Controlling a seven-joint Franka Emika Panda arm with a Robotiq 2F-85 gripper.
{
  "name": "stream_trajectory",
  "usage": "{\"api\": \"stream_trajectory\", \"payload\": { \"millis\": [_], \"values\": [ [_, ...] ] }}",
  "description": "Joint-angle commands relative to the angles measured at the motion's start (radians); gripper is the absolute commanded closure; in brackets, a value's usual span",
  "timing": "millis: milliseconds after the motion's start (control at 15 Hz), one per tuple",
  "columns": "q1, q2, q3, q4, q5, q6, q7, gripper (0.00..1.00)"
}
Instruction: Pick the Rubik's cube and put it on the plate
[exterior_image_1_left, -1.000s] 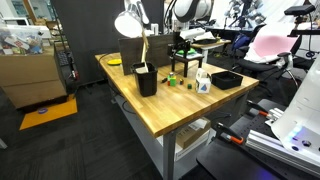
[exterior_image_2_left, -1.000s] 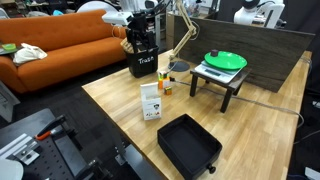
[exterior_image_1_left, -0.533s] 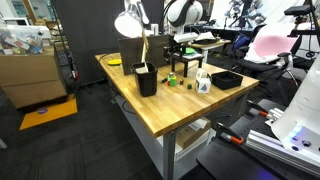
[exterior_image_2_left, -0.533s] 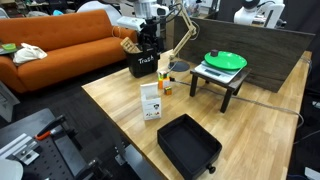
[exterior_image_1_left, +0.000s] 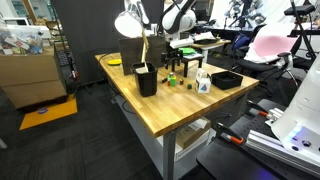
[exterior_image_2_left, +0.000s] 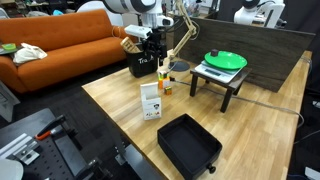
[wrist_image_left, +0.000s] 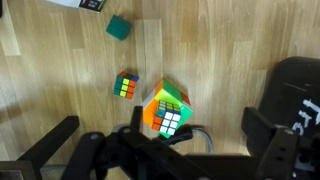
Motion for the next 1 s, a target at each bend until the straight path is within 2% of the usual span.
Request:
{"api": "stream_trajectory", "payload": {
  "millis": [0,400,933],
  "values": [
    [0.010,0.000,-0.009,0.004,0.006,-0.006,-0.004,0.00],
    [0.000,0.027,-0.009,0.029,0.028,-0.013,-0.001,0.00],
    [-0.004,0.155,-0.027,0.156,0.050,-0.058,0.008,0.00]
  ]
}}
